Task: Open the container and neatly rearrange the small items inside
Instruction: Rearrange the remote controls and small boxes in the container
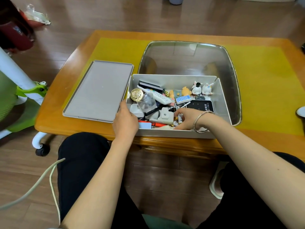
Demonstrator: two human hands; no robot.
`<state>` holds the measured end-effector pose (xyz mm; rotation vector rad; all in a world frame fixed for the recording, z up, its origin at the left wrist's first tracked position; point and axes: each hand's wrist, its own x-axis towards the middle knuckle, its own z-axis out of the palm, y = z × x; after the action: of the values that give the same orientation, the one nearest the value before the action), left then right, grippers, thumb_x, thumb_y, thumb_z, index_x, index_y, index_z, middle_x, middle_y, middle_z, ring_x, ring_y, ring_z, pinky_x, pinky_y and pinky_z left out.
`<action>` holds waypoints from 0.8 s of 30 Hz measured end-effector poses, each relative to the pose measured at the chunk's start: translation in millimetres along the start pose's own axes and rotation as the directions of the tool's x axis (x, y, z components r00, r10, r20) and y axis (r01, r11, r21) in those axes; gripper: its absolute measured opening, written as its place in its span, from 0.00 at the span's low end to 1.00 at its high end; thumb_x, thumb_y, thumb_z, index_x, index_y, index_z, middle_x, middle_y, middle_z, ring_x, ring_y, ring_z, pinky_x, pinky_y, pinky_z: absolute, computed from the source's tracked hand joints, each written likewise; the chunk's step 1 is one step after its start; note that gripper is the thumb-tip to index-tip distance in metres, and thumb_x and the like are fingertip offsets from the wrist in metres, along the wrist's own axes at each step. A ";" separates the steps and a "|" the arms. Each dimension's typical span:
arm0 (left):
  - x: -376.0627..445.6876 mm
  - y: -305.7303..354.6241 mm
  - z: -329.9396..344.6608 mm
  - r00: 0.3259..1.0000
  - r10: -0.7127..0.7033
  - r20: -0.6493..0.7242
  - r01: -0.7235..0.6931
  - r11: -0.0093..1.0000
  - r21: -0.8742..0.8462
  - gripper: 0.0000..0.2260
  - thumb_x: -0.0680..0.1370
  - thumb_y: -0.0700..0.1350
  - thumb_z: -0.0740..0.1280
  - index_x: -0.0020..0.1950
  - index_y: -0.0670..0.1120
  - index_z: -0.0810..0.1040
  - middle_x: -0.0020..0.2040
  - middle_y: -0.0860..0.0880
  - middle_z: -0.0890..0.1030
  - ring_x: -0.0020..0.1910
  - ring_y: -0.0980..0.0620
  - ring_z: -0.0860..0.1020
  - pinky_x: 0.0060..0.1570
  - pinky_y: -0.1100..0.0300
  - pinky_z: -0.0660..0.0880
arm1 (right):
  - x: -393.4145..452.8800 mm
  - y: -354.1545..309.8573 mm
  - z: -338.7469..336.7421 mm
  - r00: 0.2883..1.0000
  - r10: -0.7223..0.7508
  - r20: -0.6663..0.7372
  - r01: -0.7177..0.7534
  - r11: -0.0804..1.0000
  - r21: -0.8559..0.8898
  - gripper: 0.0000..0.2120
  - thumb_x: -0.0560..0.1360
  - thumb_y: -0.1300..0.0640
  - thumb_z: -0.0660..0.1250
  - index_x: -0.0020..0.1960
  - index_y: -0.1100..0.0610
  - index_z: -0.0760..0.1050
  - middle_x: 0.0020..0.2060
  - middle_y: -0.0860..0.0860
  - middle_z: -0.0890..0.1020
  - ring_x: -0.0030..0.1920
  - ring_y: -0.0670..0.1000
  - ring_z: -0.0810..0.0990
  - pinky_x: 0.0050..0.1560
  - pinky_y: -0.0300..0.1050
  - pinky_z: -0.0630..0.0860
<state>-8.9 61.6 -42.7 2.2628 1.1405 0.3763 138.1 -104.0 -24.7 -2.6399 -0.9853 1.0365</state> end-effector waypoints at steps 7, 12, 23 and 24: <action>-1.7 3.0 -1.8 1.000 0.006 0.002 -0.006 0.999 -0.054 0.25 0.79 0.35 0.58 0.75 0.48 0.59 0.62 0.41 0.76 0.58 0.40 0.76 0.52 0.45 0.76 | 0.9 -11.6 0.7 0.999 -0.004 0.037 0.002 0.998 0.059 0.18 0.69 0.49 0.69 0.55 0.56 0.70 0.32 0.46 0.73 0.28 0.45 0.70 0.28 0.39 0.65; -0.8 3.3 -2.0 1.000 0.014 0.014 -0.012 0.994 -0.113 0.29 0.79 0.33 0.59 0.77 0.50 0.56 0.64 0.42 0.75 0.59 0.42 0.76 0.55 0.47 0.77 | 0.4 -3.3 -1.1 0.998 -0.002 0.058 -0.011 0.975 0.224 0.14 0.66 0.50 0.73 0.49 0.52 0.75 0.33 0.47 0.75 0.30 0.46 0.73 0.31 0.39 0.69; 0.2 -1.6 -4.6 0.997 0.068 0.039 -0.054 0.955 -0.291 0.23 0.81 0.35 0.55 0.76 0.49 0.60 0.67 0.44 0.73 0.63 0.45 0.73 0.60 0.47 0.74 | -5.7 8.9 0.5 0.970 -0.084 -0.229 0.210 0.765 0.609 0.08 0.69 0.55 0.74 0.44 0.58 0.80 0.36 0.63 0.83 0.33 0.57 0.82 0.38 0.50 0.83; 1.0 -4.3 -6.4 0.993 0.100 0.056 -0.076 0.941 -0.331 0.21 0.82 0.37 0.54 0.75 0.47 0.60 0.68 0.45 0.72 0.65 0.46 0.72 0.62 0.47 0.72 | -6.5 8.4 -1.4 0.964 -0.096 -0.250 0.236 0.746 0.623 0.08 0.70 0.55 0.73 0.46 0.59 0.80 0.35 0.62 0.83 0.32 0.56 0.81 0.37 0.49 0.83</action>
<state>-14.2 66.8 -40.3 2.0193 0.8691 0.4784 139.9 -114.4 -22.9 -1.9855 -0.6396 0.8427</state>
